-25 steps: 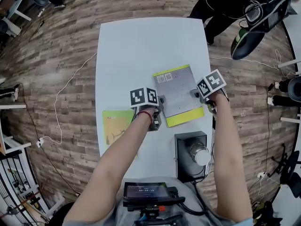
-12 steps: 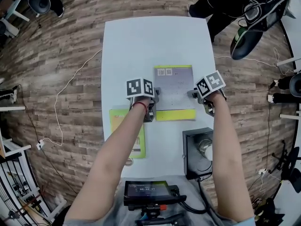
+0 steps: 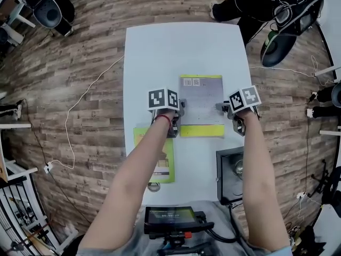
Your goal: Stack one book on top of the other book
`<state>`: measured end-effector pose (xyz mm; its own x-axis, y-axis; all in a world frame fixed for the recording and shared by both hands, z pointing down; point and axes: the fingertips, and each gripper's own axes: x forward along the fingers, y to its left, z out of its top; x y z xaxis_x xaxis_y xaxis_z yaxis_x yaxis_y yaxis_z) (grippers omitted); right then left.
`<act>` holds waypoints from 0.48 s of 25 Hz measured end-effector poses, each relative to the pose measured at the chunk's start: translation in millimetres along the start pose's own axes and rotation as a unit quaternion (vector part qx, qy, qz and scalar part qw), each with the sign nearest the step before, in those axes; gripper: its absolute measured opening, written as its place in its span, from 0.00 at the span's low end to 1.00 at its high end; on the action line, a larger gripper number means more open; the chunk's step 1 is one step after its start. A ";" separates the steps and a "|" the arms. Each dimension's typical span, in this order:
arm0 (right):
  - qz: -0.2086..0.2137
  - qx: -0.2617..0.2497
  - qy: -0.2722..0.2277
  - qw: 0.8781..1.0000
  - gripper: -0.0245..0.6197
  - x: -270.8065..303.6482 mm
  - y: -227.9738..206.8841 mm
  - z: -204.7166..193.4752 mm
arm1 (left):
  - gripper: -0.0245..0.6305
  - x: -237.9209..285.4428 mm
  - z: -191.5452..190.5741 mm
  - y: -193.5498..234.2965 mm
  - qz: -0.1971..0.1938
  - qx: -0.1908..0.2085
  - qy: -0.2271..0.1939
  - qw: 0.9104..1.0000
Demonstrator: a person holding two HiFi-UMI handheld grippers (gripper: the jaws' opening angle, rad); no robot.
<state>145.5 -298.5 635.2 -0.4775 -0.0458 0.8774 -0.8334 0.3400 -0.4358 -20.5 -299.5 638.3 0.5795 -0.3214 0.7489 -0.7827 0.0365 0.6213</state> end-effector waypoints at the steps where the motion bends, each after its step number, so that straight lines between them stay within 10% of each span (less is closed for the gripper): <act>1: -0.005 -0.001 -0.002 1.000 0.31 0.1 0.4 0.8 | 0.19 -1.0 0.3 0.1 -0.001 0.001 -0.003 1.000; 12: -0.036 0.004 -0.077 0.996 0.31 -1.8 -1.0 -7.3 | 0.20 -12.2 -7.3 -1.7 -0.010 0.035 -0.034 0.999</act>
<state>149.3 -291.9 635.5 -0.4521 -0.2131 0.8661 -0.8691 0.3237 -0.3740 -24.5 -288.7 629.8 0.5797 -0.3847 0.7183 -0.7871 -0.0364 0.6157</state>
